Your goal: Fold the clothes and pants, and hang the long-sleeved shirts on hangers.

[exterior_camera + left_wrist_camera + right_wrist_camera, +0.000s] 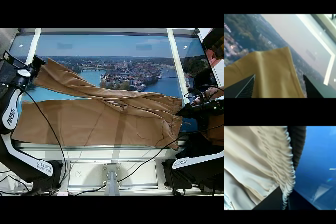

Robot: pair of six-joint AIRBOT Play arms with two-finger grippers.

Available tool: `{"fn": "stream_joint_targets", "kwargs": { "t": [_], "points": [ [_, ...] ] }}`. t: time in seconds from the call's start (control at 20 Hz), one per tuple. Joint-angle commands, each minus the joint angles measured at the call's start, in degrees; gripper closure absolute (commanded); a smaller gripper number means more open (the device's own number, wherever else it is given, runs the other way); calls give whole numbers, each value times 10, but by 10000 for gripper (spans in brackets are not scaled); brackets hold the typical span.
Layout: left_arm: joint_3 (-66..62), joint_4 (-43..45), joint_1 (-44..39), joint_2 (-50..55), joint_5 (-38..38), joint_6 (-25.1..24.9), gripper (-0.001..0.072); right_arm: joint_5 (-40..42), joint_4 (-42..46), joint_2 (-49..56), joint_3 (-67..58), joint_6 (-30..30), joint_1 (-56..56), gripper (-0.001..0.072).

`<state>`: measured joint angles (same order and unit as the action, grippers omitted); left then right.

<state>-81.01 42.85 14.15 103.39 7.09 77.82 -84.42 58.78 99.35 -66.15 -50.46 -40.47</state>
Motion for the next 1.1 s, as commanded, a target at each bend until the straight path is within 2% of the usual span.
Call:
{"fn": "stream_joint_targets", "kwargs": {
  "t": [0.0, 0.1, 0.15, 0.2, 0.25, 0.4, 0.7, 0.9, 0.95, 1.05],
  "points": [
    [0, 65, 26, -18, 129, 8, 17, 0, 0, 0, 0, 0, 0, 682],
    [0, 65, 66, -37, 226, 42, 119, 0, 0, 0, 0, 0, 0, 683],
    [0, 69, 87, -42, 267, 43, 118, 0, 0, 0, 0, 0, 0, 682],
    [0, 77, 111, -43, 306, 42, 81, 1, 0, 0, 0, 0, 0, 682],
    [0, 94, 130, -42, 337, 43, -12, 1, 0, 0, 0, 1, 0, 683],
    [5, 127, 175, -42, 409, 50, -8, 16, 0, 0, 0, 2, 0, 682],
    [14, 130, 179, -10, 386, 84, -4, 32, 0, 0, 0, 1, 0, 682],
    [14, 105, 154, 18, 312, 83, 14, 30, 0, 0, 0, 0, 0, 682],
    [14, 105, 145, 23, 287, 83, 36, 29, 0, 0, 0, 0, 0, 682],
    [14, 105, 129, 28, 235, 84, 162, 29, 0, 0, 0, -1, 0, 682]
  ]
}}
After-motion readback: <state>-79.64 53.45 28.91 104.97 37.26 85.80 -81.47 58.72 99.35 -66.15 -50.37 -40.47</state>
